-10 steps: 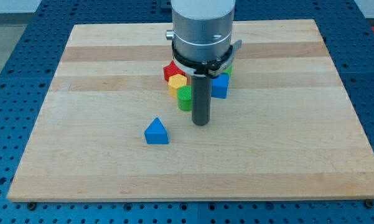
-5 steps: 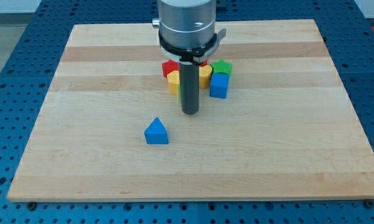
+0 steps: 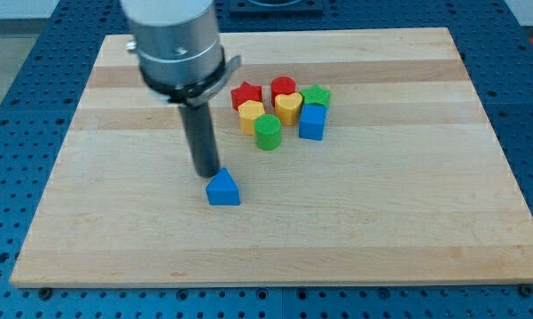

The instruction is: Move the blue triangle into the group of blocks

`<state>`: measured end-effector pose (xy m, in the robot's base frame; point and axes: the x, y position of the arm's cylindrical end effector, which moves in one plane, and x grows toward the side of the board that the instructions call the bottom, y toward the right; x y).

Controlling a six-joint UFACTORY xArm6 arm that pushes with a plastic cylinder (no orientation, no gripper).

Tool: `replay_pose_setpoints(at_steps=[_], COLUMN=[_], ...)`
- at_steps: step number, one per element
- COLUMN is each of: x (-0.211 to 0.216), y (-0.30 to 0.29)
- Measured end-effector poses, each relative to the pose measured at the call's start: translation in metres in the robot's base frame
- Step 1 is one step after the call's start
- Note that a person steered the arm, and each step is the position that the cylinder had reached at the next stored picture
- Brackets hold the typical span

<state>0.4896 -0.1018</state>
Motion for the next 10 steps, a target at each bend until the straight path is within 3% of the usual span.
replay_pose_setpoints(at_steps=[2, 5, 8, 10], x=[0.049, 0.038, 0.038, 0.016], y=[-0.010, 0.065, 0.036, 0.049])
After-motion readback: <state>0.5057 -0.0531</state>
